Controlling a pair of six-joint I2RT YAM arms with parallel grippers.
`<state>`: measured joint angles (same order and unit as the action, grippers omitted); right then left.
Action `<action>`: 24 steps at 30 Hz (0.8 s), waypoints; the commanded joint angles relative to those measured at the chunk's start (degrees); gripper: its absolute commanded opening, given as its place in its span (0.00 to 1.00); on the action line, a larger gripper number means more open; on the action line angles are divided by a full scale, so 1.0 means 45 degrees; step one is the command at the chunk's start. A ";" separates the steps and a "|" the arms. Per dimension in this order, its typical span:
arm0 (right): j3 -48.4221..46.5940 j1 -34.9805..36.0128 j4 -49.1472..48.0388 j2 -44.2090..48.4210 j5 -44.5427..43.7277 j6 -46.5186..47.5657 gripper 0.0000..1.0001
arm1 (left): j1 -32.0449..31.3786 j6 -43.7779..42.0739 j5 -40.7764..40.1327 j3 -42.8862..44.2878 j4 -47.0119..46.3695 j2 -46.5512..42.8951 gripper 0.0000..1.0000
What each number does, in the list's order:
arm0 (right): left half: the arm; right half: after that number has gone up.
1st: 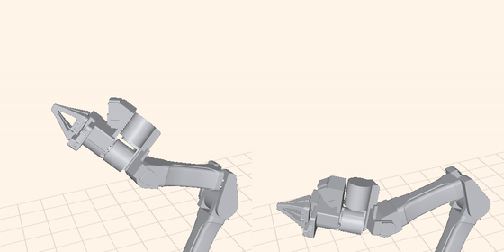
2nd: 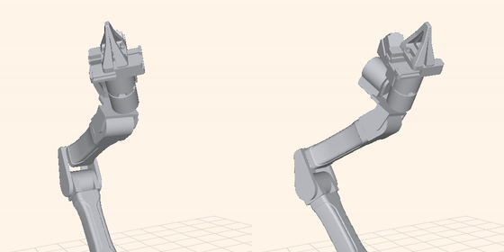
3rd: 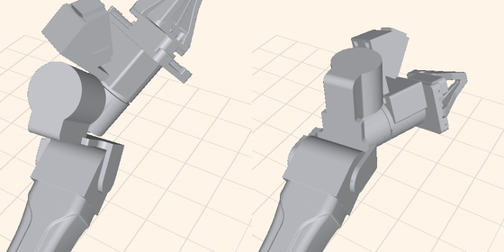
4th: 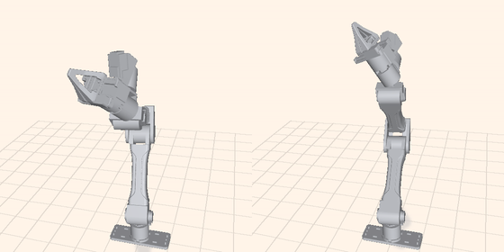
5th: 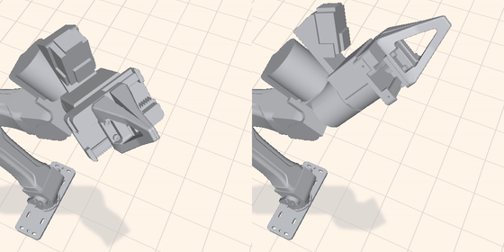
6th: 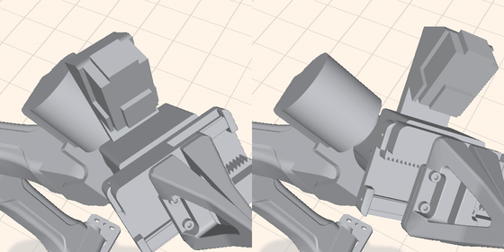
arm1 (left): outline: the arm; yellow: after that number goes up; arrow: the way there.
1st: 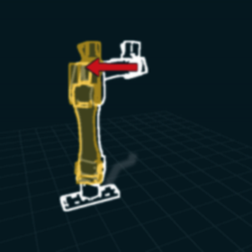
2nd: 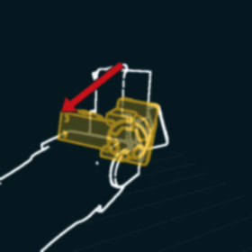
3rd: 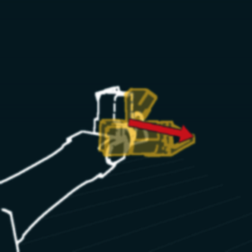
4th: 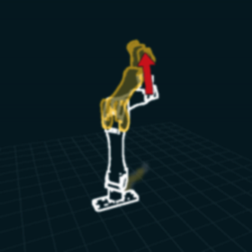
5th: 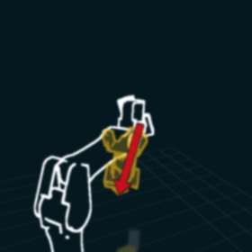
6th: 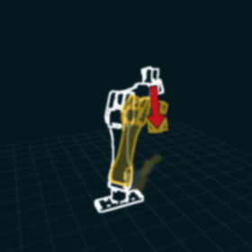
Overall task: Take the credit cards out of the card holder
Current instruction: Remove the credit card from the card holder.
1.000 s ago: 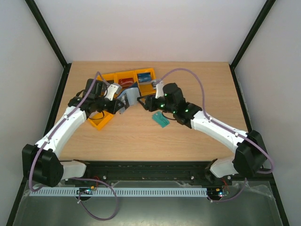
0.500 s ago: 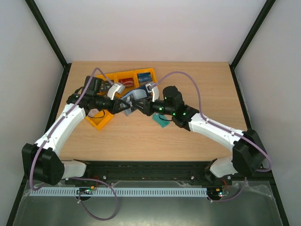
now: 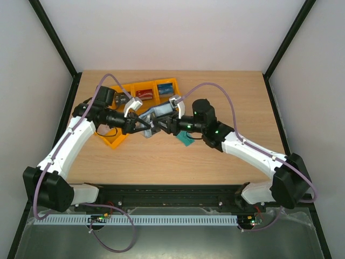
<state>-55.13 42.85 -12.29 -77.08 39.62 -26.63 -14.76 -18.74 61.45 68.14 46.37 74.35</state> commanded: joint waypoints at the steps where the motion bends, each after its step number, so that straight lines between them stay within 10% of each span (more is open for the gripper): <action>1: 0.0093 -0.0076 0.0013 0.0121 0.0851 0.0450 0.38 | -0.0113 -0.0784 0.1795 0.0556 0.0550 -0.0218 0.02; 10: 0.0014 0.0371 -0.1204 0.0114 0.3020 0.0140 0.03 | -0.0227 -0.0406 0.1510 0.0536 0.0213 -0.0209 0.02; 17: 0.0404 0.0004 -0.0408 0.0764 0.1863 0.0248 0.02 | -0.0143 -0.0464 0.1761 0.0170 0.0151 -0.0308 0.30; 24: 0.0413 -0.0100 0.0273 0.1170 0.1560 0.0547 0.02 | 0.0051 -0.0814 0.2113 -0.0223 0.0374 -0.0478 0.38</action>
<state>-53.60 42.96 -12.99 -74.32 48.69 -25.80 -14.98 -20.23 67.31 68.25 47.70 73.87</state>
